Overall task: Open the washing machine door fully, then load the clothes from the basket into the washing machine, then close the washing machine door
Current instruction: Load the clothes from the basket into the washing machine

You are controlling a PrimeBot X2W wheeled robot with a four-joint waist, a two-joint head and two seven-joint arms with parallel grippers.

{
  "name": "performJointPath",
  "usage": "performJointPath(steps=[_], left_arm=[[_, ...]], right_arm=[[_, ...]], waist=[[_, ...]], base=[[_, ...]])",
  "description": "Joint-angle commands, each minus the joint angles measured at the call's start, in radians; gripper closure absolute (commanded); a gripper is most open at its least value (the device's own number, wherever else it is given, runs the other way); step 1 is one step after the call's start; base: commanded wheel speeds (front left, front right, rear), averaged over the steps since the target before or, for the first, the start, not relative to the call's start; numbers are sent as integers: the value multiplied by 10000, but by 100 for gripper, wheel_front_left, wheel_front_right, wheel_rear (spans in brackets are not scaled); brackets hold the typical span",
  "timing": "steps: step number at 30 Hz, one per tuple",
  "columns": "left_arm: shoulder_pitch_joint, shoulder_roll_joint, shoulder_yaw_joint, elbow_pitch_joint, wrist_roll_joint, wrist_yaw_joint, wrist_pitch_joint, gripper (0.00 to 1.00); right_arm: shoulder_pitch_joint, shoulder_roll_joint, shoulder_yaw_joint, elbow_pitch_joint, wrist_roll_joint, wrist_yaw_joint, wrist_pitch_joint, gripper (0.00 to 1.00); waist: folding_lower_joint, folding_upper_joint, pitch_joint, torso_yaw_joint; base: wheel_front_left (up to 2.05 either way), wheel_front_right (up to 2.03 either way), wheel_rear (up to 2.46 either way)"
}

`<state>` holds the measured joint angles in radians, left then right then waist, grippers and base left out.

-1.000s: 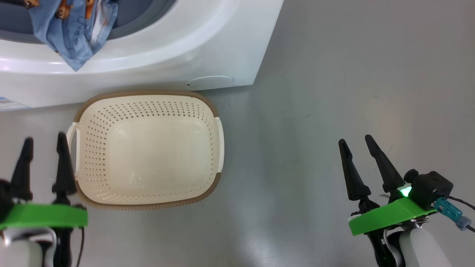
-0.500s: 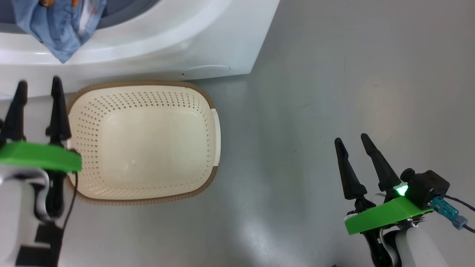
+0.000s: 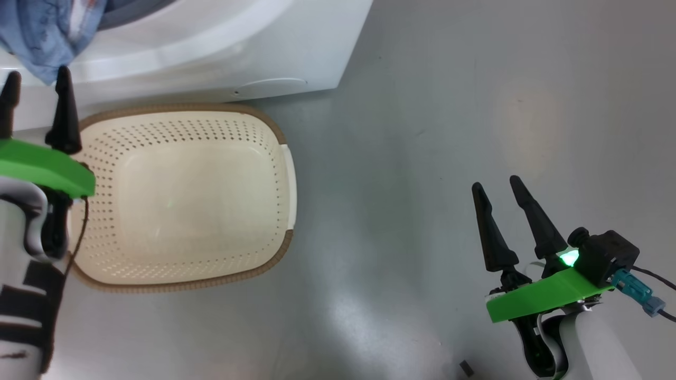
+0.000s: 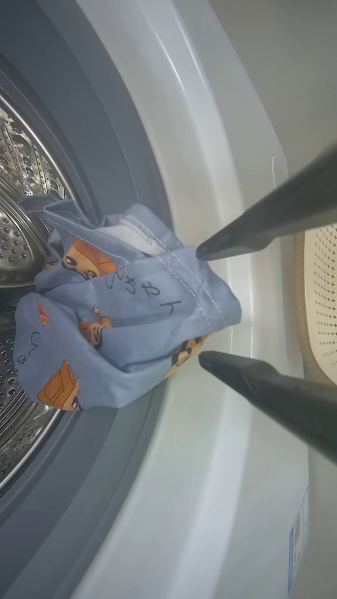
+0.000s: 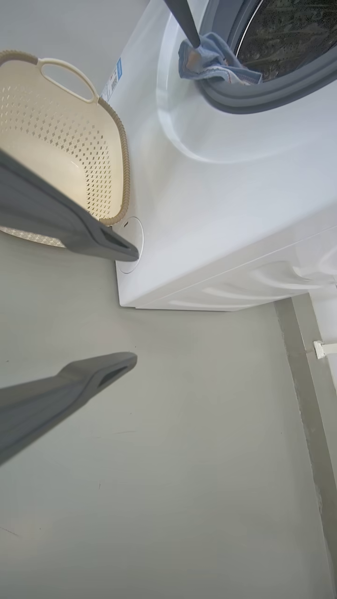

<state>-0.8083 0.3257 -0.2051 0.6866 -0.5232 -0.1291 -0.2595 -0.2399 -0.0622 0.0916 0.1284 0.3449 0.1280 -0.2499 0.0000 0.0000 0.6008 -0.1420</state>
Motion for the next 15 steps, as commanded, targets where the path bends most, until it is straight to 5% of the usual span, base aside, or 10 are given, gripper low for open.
performJointPath(steps=[1,7,8,10,11,12,15], left_arm=[[-273,552,183,-30,-84,-16,-23,0],[-878,815,-252,479,-292,-16,-23,0],[-942,846,-313,541,-330,-16,-23,7],[-1048,909,-428,657,-385,-16,-23,56],[-1096,938,-474,704,-408,-16,-23,70],[-1149,963,-488,696,-428,-16,-23,100],[-1215,1011,-604,519,-409,-16,-23,100]], right_arm=[[27,55,263,-235,11,27,-118,0],[-17,86,289,-258,3,27,-118,0],[-21,90,286,-260,8,27,-118,0],[-24,96,278,-265,16,27,-118,0],[-24,99,277,-270,17,27,-118,0],[-25,102,274,-276,18,27,-118,0],[-20,109,237,-290,29,27,-118,0]], waist=[[0,0,70,-88],[0,0,176,-249],[0,0,181,-271],[0,0,191,-301],[0,0,196,-313],[0,0,202,-320],[0,0,215,-311]], base=[[0,0,0],[0,0,0],[0,0,0],[0,0,0],[0,0,0],[0,0,0],[0,0,0]])
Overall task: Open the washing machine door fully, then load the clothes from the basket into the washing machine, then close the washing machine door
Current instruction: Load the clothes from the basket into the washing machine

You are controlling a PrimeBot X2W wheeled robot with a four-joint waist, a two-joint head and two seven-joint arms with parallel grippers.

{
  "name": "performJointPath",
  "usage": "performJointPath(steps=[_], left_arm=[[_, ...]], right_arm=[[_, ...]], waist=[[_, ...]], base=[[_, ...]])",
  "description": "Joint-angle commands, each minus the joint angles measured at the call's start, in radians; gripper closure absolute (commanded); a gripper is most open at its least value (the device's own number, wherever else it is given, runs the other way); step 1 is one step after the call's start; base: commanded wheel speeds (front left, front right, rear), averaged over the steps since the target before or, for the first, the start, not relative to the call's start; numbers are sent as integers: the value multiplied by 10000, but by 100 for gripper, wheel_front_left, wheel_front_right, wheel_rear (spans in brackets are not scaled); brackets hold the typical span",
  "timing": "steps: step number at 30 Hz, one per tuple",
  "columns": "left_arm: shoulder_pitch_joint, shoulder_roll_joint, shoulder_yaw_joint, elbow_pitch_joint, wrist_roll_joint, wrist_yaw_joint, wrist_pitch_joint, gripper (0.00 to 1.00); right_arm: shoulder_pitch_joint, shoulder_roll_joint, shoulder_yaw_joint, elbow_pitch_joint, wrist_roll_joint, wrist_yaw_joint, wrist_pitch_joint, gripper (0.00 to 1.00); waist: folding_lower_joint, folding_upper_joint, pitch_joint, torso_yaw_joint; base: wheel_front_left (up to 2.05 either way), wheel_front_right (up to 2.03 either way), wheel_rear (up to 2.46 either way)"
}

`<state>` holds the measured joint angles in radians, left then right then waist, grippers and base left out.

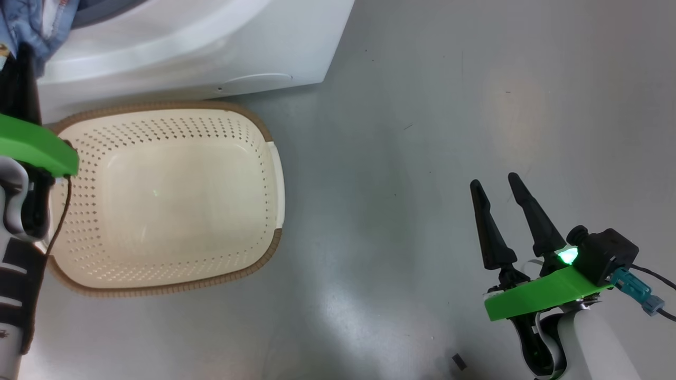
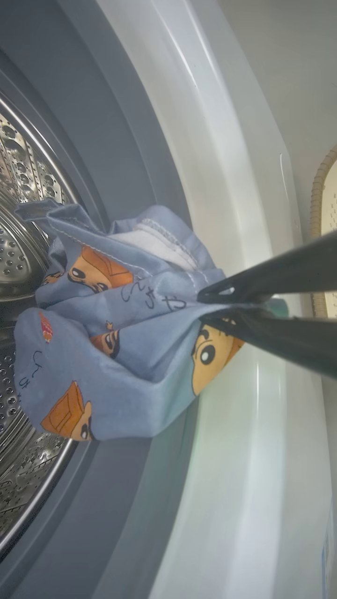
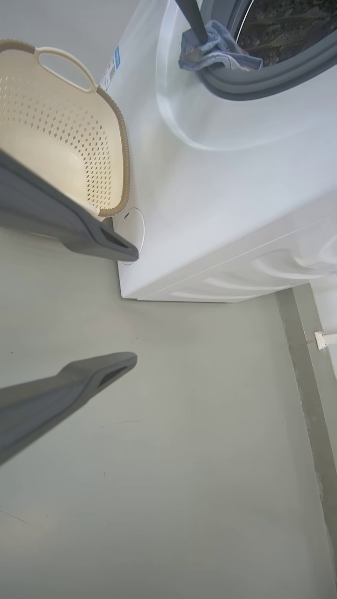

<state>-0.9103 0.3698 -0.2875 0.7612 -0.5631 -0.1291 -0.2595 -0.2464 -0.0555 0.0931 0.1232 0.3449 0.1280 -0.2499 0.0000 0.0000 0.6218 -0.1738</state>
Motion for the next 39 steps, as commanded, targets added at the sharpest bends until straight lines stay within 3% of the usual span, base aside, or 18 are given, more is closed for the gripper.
performJointPath(steps=[1,10,15,22,27,31,39], left_arm=[[-207,586,236,-341,5,-16,-23,100],[-565,872,427,-1207,331,-16,-23,100],[-1450,1266,191,-756,363,-16,-23,100],[-3157,1913,-901,538,286,-16,-23,100],[-4402,2255,-319,186,693,36,-23,100],[-4323,2138,247,163,1267,72,-23,100],[-4249,1946,-285,2179,1490,-9,-23,100]], right_arm=[[51,43,214,-240,32,27,-118,0],[36,50,389,-249,276,27,-118,0],[-8,51,638,-213,503,27,-118,0],[-8,52,1009,-141,749,27,-118,0],[-74,52,1122,-223,861,27,-118,0],[-76,52,1173,-259,913,27,-118,0],[-5,52,1333,-238,980,27,-118,0]], waist=[[0,0,9,14],[0,0,91,-62],[0,0,186,-366],[0,0,206,-917],[0,0,433,-1186],[0,0,503,-1344],[0,0,514,-1518]], base=[[0,0,0],[0,0,0],[0,0,0],[0,0,0],[0,0,0],[0,0,0],[0,0,0]])
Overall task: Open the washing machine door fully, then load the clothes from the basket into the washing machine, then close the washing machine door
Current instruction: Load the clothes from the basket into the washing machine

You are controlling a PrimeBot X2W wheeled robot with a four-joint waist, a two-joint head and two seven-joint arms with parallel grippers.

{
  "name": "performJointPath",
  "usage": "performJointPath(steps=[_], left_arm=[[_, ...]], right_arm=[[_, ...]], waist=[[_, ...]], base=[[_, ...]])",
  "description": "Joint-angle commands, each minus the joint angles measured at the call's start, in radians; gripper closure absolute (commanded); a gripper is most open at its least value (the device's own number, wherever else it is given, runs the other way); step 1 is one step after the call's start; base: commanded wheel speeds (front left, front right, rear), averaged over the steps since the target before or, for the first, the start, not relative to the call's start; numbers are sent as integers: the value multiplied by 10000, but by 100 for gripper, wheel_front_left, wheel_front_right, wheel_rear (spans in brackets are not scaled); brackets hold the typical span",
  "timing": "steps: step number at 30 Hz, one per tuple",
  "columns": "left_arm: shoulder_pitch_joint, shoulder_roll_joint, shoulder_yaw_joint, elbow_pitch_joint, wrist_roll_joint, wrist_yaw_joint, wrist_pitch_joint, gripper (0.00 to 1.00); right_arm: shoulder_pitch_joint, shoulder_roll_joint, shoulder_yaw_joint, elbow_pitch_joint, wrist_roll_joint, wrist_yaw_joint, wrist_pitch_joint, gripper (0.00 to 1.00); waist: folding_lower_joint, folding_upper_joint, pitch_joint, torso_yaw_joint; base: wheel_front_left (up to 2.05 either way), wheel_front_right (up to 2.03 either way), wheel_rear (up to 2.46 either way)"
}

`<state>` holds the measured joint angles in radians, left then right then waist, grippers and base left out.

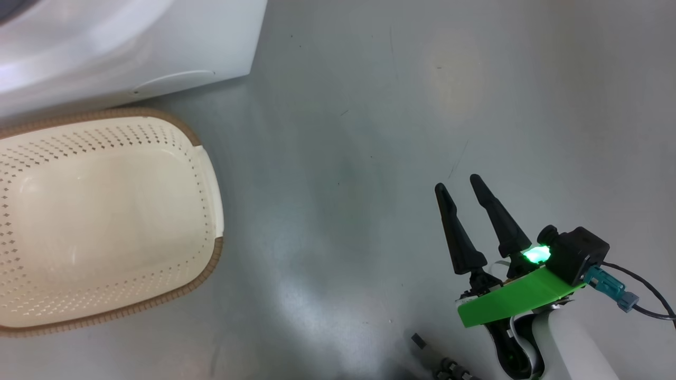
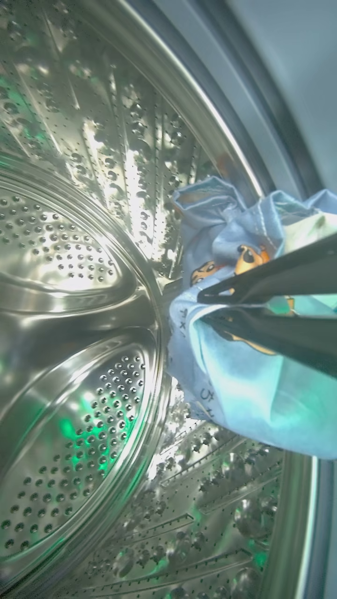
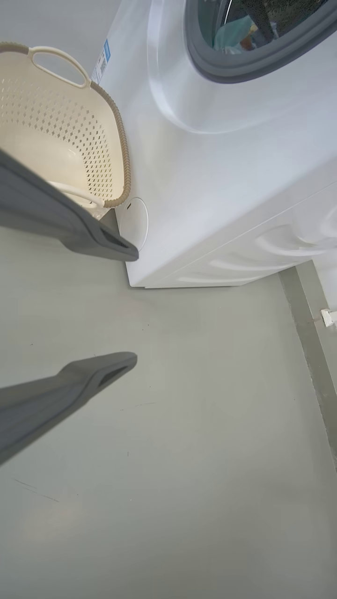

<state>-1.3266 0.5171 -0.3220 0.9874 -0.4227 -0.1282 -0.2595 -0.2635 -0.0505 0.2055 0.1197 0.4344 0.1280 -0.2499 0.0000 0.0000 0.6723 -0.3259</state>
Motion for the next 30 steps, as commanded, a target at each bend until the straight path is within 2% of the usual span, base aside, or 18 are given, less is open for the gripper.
performJointPath(steps=[1,4,10,20,22,23,24,30], left_arm=[[-146,465,-90,49,40,-20,-23,100],[-415,550,-478,182,-126,-22,-23,100],[-874,792,-331,72,-75,-23,-23,100],[-724,570,-551,716,34,-24,-23,100],[-726,487,-736,1168,-25,-24,-21,53],[-779,460,-835,1296,-58,-24,-21,6],[-831,430,-897,1413,-135,-24,-21,0],[-1089,373,-1327,1794,-490,-24,-21,0]], right_arm=[[162,3,203,-197,90,27,-118,0],[163,3,208,-187,102,27,-118,0],[126,3,325,-139,128,27,-118,0],[169,3,419,-73,84,27,-118,0],[211,3,411,-65,80,27,-119,0],[229,3,406,-64,79,27,-119,0],[242,3,400,-64,80,27,-119,0],[250,3,359,-84,89,27,-119,0]], waist=[[0,0,14,9],[0,0,8,37],[0,0,-72,-1],[0,0,-227,-140],[0,0,-279,-160],[0,0,-293,-166],[0,0,-304,-170],[0,0,-342,-138]], base=[[0,0,0],[0,0,0],[0,0,0],[0,0,0],[0,0,0],[0,0,0],[0,0,0],[0,0,0]])
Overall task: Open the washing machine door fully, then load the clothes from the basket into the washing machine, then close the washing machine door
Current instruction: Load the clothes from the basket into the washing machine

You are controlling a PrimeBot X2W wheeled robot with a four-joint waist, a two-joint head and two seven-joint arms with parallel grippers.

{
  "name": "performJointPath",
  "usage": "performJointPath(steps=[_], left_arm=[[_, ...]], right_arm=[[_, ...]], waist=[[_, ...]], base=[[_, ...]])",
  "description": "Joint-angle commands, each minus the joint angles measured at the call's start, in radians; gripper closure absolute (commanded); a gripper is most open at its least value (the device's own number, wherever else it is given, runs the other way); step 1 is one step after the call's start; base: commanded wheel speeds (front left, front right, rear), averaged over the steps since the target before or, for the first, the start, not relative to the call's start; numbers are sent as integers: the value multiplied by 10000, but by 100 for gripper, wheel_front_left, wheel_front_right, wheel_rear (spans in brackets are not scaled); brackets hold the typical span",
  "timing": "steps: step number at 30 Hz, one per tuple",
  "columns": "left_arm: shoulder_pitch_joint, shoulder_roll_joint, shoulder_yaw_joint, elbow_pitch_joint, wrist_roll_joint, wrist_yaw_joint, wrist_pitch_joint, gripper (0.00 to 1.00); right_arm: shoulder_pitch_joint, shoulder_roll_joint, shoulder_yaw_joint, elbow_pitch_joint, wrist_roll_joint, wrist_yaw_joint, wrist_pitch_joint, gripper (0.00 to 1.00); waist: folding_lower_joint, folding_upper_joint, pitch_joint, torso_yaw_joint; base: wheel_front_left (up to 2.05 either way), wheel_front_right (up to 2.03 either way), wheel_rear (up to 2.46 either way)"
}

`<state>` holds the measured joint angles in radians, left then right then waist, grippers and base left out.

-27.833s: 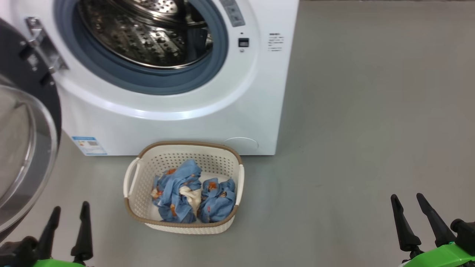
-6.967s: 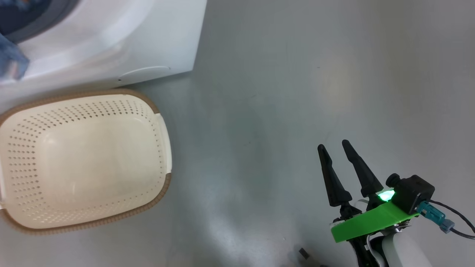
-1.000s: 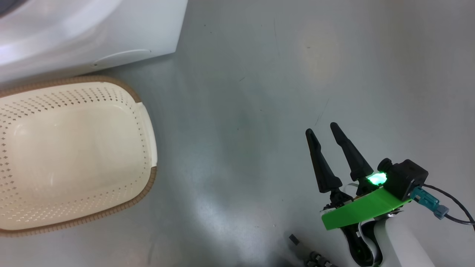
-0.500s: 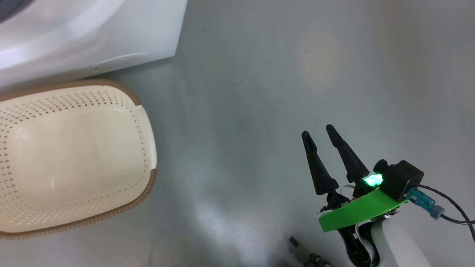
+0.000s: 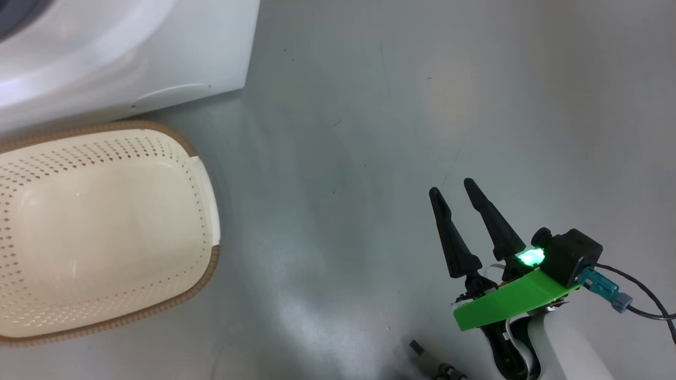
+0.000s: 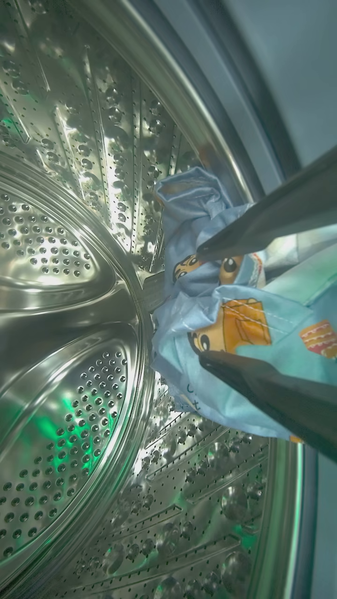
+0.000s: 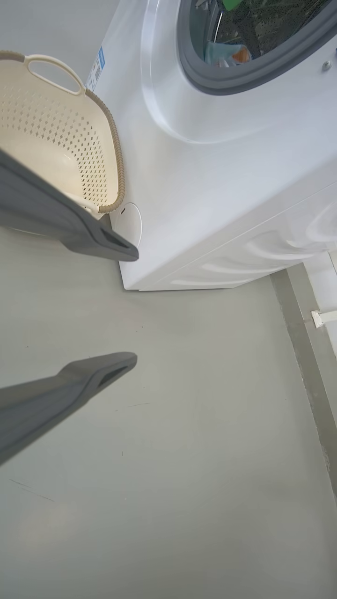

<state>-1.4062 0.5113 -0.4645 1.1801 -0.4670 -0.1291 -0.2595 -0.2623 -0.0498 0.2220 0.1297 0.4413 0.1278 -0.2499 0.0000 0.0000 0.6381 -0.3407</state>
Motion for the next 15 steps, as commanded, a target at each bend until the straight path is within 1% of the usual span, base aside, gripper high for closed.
performJointPath(steps=[1,4,10,15], left_arm=[[-321,427,46,-105,-109,-15,-21,0],[-354,416,-101,-118,-278,-15,-21,0],[-57,380,-80,-519,-673,-15,-22,0],[558,199,236,-1011,-950,-15,-22,0]], right_arm=[[235,-5,182,-192,15,29,-119,0],[241,-5,138,-211,-3,29,-119,0],[225,-5,55,-183,-46,29,-119,0],[254,-5,-98,-156,-175,29,-119,0]], waist=[[0,0,-2,27],[0,0,-19,90],[0,0,-89,285],[0,0,-269,556]], base=[[0,0,0],[0,0,0],[0,0,0],[0,0,0]])
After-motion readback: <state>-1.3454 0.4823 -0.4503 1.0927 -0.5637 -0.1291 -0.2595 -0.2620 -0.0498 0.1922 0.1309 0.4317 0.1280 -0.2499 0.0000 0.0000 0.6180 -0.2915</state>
